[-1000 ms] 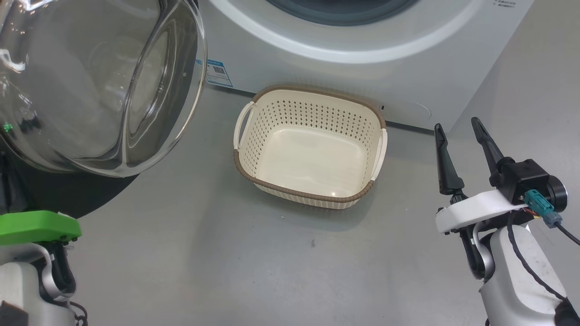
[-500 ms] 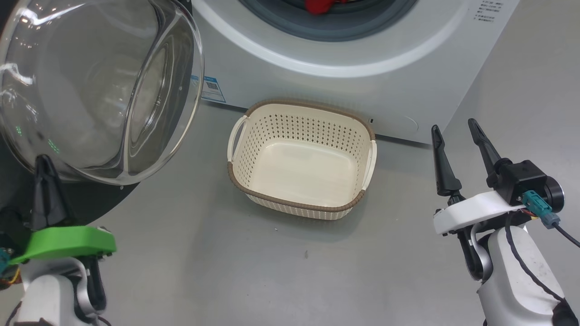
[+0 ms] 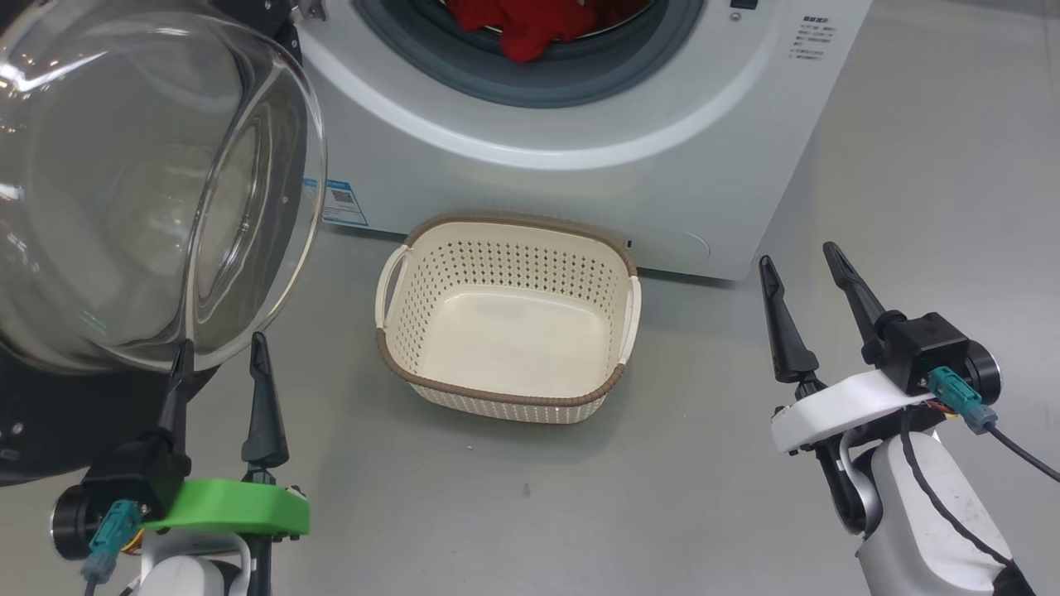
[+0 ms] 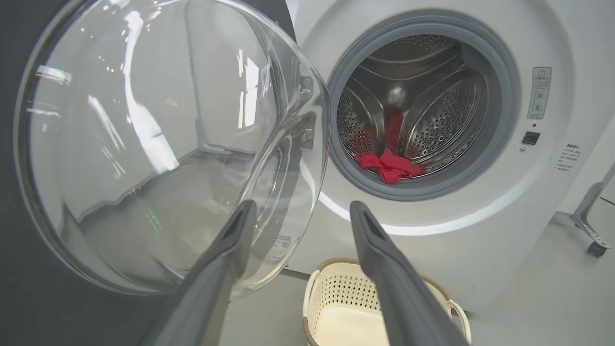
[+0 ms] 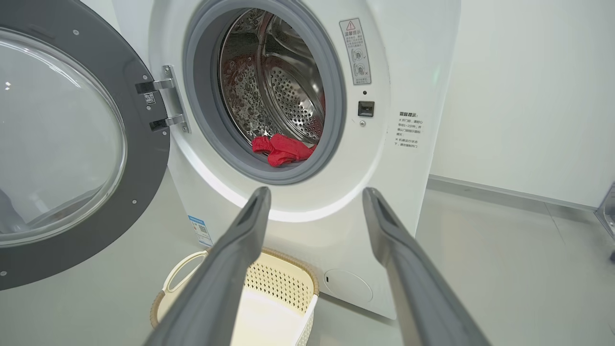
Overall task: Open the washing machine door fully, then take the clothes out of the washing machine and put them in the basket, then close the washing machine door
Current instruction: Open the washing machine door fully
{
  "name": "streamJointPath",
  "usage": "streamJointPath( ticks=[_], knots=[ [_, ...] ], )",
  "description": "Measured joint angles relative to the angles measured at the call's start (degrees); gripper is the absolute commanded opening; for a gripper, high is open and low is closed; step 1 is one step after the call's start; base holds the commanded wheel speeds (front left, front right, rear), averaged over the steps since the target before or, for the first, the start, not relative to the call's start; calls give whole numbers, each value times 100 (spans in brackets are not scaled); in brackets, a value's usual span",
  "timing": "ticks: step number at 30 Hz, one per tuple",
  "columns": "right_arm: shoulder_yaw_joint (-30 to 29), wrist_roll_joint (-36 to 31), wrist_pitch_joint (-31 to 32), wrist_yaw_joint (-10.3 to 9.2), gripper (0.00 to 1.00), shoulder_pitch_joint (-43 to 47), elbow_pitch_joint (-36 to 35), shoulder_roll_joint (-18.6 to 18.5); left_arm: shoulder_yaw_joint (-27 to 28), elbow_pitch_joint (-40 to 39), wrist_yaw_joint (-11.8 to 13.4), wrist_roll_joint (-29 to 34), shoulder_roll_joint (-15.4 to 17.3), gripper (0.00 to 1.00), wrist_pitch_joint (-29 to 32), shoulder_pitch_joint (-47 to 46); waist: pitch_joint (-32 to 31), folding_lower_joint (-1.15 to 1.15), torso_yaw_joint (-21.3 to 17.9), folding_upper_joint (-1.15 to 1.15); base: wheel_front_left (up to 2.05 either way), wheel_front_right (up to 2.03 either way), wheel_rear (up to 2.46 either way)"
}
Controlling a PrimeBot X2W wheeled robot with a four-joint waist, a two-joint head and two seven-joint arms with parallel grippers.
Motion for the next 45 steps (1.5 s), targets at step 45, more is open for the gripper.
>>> streamJointPath(
  ticks=[45],
  knots=[
    [334,509,0,-231,100,566,-215,45,-449,-246,79,528,179,100,812,153,-252,0,-1557,0,0,0,0]
  ],
)
